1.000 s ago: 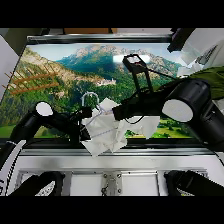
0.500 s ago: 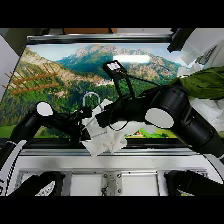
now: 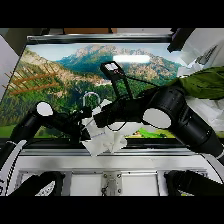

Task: Fold the clothes and pants, and hang the long-sleeved shirts on hangers.

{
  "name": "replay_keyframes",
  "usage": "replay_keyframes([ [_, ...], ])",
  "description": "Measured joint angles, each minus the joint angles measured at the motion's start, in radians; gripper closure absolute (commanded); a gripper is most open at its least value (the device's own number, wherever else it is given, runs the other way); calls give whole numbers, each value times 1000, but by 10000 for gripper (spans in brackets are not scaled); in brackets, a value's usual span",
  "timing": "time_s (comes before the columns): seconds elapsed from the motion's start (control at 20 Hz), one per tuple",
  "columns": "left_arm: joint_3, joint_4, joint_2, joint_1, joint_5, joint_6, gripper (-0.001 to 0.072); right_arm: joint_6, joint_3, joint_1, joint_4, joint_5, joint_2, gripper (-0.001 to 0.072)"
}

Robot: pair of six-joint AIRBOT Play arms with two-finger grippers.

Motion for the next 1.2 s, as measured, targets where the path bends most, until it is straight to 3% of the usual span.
replay_keyframes([
  [0.05, 0, 0, 0, 0, 0, 0, 691, 0, 0, 0, 3, 0, 0, 269],
  [0.1, 0, -2, 0, 0, 0, -2, 691, -3, 0, 0, 4, 0, 0, 169],
  [0.65, 0, 0, 0, 0, -1, 1, 691, -50, 1, -22, 5, 86, 65, 171],
  [0.85, 0, 0, 0, 0, -1, 1, 691, -87, 1, -66, 84, 119, 81, 173],
  [1.05, 0, 0, 0, 0, -1, 1, 691, -167, 4, -85, 167, 114, 73, 173],
  [1.2, 0, 0, 0, 0, -1, 0, 691, -290, 32, -138, 211, 161, 73, 173],
])
